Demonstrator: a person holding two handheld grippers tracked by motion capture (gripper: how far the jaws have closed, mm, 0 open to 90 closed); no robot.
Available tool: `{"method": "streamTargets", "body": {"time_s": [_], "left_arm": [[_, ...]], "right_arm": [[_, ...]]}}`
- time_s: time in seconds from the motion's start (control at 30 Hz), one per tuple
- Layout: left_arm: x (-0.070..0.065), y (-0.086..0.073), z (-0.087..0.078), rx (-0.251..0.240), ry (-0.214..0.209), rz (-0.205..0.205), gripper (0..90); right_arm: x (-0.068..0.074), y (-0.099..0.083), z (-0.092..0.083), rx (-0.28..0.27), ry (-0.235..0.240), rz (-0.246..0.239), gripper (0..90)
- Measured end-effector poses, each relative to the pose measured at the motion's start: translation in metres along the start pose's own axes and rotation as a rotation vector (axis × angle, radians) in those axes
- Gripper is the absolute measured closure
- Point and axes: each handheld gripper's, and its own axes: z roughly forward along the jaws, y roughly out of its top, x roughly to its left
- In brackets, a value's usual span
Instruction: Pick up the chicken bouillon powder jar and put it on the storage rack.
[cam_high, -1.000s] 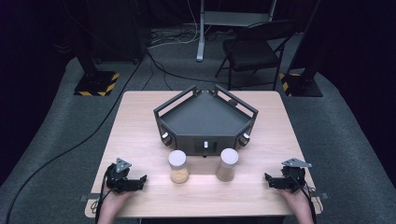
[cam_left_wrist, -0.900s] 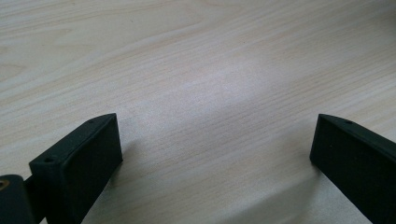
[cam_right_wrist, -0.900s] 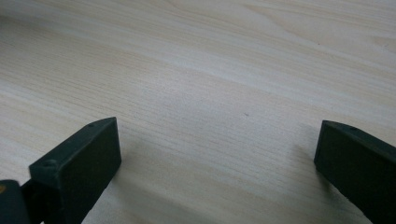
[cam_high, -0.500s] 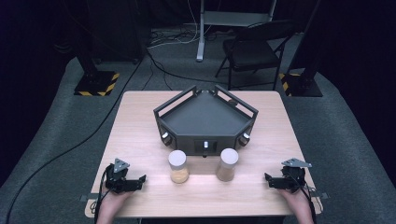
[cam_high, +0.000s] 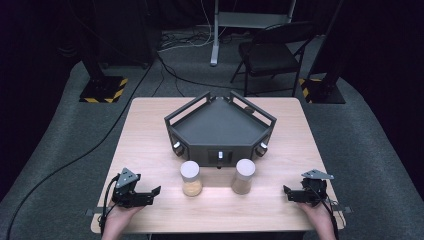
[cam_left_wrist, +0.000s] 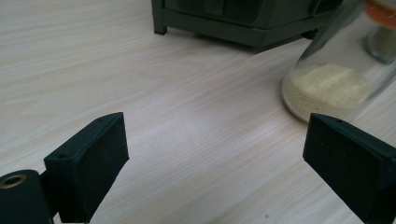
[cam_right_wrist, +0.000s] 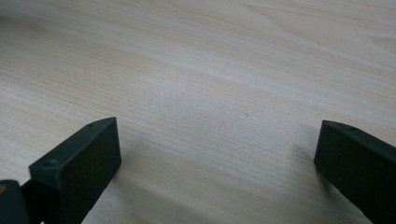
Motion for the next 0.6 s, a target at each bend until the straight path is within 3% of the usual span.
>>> {"method": "streamTargets", "body": {"time_s": [0.6], "left_arm": [[-0.023, 0.020, -0.004, -0.073, -0.118, 0.078, 6.5]], "right_arm": [[0.000, 0.000, 0.000, 0.000, 0.000, 0.000, 0.0]]}}
